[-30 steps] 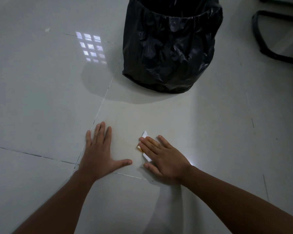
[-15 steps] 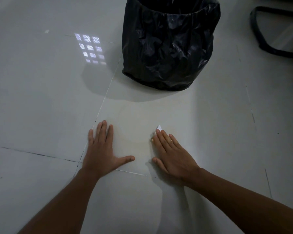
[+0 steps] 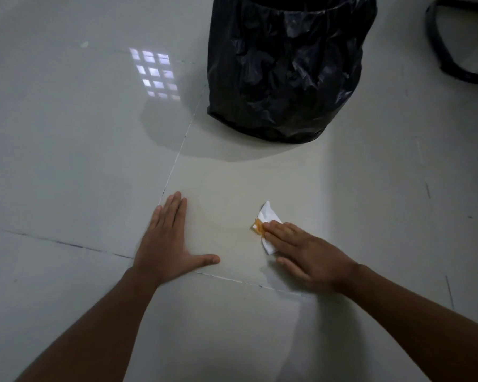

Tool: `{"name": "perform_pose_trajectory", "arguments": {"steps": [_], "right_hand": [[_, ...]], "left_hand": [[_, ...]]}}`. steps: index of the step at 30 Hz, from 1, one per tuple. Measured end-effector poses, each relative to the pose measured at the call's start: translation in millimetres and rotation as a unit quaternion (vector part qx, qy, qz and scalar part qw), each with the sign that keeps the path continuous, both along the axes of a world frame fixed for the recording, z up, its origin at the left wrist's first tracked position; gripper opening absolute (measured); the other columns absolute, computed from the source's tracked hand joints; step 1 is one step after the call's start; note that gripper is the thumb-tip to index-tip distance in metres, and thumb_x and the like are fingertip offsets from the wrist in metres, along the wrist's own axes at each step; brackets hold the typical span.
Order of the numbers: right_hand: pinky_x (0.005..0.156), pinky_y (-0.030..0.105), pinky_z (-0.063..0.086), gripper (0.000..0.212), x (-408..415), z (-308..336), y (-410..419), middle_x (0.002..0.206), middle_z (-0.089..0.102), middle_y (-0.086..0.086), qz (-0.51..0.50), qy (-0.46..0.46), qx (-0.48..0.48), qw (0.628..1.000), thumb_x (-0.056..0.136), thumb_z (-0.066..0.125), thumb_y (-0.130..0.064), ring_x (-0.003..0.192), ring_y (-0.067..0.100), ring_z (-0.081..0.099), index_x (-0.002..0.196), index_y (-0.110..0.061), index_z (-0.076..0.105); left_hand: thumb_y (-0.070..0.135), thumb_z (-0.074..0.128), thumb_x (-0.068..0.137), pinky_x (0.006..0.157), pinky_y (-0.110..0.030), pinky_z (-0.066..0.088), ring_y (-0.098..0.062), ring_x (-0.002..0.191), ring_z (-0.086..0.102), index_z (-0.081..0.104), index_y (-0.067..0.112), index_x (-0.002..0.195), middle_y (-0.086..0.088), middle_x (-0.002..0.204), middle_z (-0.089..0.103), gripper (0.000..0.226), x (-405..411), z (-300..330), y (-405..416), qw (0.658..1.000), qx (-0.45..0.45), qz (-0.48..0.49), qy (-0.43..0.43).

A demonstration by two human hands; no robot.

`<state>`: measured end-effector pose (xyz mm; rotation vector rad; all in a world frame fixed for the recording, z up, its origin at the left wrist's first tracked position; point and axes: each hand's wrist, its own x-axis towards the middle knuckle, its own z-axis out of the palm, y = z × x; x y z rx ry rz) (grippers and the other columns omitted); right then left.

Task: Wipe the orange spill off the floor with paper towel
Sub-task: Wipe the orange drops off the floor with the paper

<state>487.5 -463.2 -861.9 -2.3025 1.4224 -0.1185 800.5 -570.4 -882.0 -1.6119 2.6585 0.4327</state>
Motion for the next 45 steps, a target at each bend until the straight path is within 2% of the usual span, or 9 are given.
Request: {"name": "perform_pose_trajectory", "arguments": {"steps": [6,10,14,16,21,26,30,34,45], "right_hand": [[0.123,0.044,0.025,0.056,-13.9,-3.1,-2.0,0.161,0.032,0.014,0.055,-0.017,-0.014,0.998,0.103,0.042,-0.030,0.151,0.026,0.029,0.149,0.001,0.042],[0.120,0.051,0.030,0.056,5.4,-5.5,5.1,0.159,0.033,0.020,0.004,0.013,-0.039,0.999,0.102,0.051,-0.027,0.150,0.035,0.029,0.149,0.003,0.042],[0.126,0.041,-0.006,0.075,55.6,-12.9,16.2,0.166,-0.001,0.022,-0.085,0.036,0.017,0.996,0.104,0.037,-0.044,0.154,0.032,-0.008,0.158,0.003,0.013],[0.125,0.034,-0.010,0.078,66.1,-8.8,12.2,0.167,-0.003,0.017,-0.105,0.008,0.040,0.994,0.103,0.028,-0.052,0.155,0.027,-0.008,0.159,0.001,0.013],[0.125,0.044,0.020,0.055,14.9,6.2,-3.8,0.161,0.034,0.012,0.070,-0.009,-0.025,0.997,0.106,0.040,-0.035,0.152,0.026,0.027,0.150,-0.003,0.043],[0.126,0.043,0.015,0.063,-16.7,-3.6,-18.3,0.165,0.024,0.008,0.168,0.051,-0.031,0.984,0.105,0.041,-0.042,0.155,0.021,0.014,0.156,-0.006,0.031],[0.125,0.043,0.021,0.060,-13.3,-3.9,-31.2,0.160,0.035,0.013,0.191,0.027,-0.044,0.980,0.104,0.043,-0.040,0.152,0.026,0.025,0.151,-0.002,0.042],[0.126,0.042,0.017,0.065,8.0,-7.9,-37.1,0.162,0.031,0.012,0.180,0.012,-0.032,0.983,0.103,0.049,-0.042,0.153,0.025,0.023,0.154,-0.003,0.036],[0.127,0.041,0.009,0.065,12.8,-12.6,-46.0,0.167,0.019,0.003,0.158,0.053,-0.013,0.986,0.106,0.029,-0.049,0.156,0.016,0.002,0.161,-0.015,0.019]], "left_hand": [[0.102,0.041,0.057,0.128,-0.042,0.002,-0.023,0.157,0.002,0.013,0.003,0.159,-0.013,0.170,0.007,0.144,0.8,-0.1,1.6,1.000,-0.014,0.000,0.000],[0.103,0.038,0.058,0.128,-0.044,0.005,-0.024,0.157,0.005,0.016,0.002,0.158,-0.014,0.169,0.010,0.143,1.5,-1.0,0.2,1.000,-0.017,0.002,0.001],[0.103,0.037,0.058,0.128,-0.047,0.007,-0.024,0.157,0.006,0.018,0.002,0.157,-0.014,0.169,0.011,0.143,1.3,-1.4,0.5,1.000,-0.018,0.003,-0.001],[0.103,0.036,0.057,0.128,-0.047,0.007,-0.023,0.158,0.005,0.017,0.002,0.158,-0.014,0.169,0.010,0.144,0.9,-1.4,0.4,1.000,-0.018,0.004,-0.002],[0.102,0.040,0.058,0.128,-0.046,0.007,-0.022,0.158,0.004,0.016,0.003,0.158,-0.013,0.170,0.009,0.143,-0.1,-1.6,0.7,1.000,-0.019,0.003,-0.001],[0.104,0.037,0.057,0.128,-0.046,0.007,-0.022,0.158,0.004,0.017,0.004,0.157,-0.012,0.169,0.010,0.144,0.9,-3.7,-0.5,1.000,-0.023,0.008,-0.001],[0.105,0.037,0.057,0.128,-0.046,0.007,-0.020,0.158,0.004,0.016,0.005,0.158,-0.011,0.169,0.010,0.144,1.7,-6.9,-1.7,1.000,-0.024,0.006,0.000],[0.105,0.038,0.057,0.128,-0.045,0.007,-0.020,0.158,0.005,0.018,0.005,0.157,-0.010,0.169,0.012,0.143,2.1,-9.2,-2.2,1.000,-0.028,0.006,0.002],[0.108,0.025,0.053,0.125,-0.060,0.006,-0.025,0.158,-0.002,0.015,0.005,0.159,-0.011,0.171,0.005,0.148,0.5,-4.9,0.7,0.998,-0.030,0.021,-0.047]]}}
